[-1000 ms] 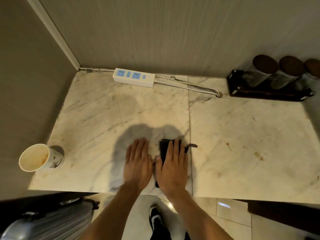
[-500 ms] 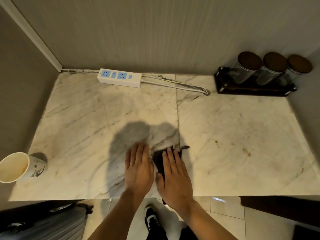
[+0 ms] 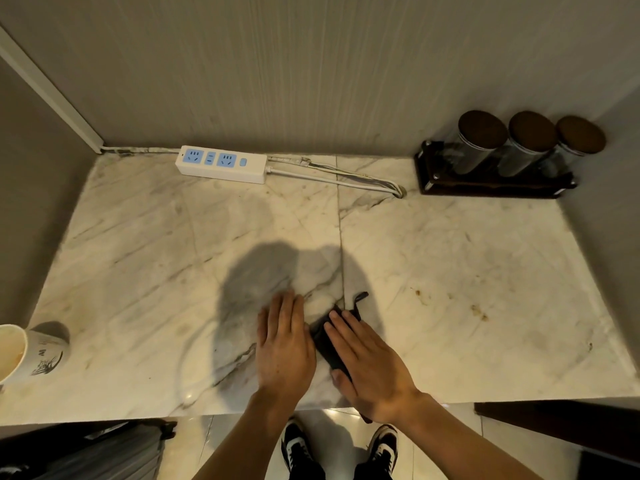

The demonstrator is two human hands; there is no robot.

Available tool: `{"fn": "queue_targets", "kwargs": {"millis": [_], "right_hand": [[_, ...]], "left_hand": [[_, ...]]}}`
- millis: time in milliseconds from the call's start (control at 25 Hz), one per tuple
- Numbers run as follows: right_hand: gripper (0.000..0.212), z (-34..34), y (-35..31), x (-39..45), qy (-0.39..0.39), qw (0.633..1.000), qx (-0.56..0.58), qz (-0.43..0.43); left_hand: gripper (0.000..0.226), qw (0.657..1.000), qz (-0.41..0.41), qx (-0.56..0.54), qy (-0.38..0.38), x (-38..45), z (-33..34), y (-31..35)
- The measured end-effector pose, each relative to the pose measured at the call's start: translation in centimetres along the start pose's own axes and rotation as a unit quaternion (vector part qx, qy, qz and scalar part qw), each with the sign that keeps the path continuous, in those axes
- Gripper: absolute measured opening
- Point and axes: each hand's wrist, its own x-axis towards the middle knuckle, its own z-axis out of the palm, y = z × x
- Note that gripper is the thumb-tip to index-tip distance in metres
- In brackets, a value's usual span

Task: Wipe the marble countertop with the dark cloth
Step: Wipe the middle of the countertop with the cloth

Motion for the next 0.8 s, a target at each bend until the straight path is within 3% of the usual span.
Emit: {"fn": "queue_targets", "kwargs": {"millis": [400,800], "right_hand": [[0.067,-1.9,6.6,4.0,-0.032,0.997,-0.004,-0.072],[0.066,-3.6,11.7,10.3,-0.041,0.995,0.026,-0.085]], "left_hand": [[0.053,0.999,-0.029,-0.009,-0.009,2.2,0.6,2.3],[0.06,0.997,-0.047,0.048,-0.04,2.5,1.5,2.7]]}}
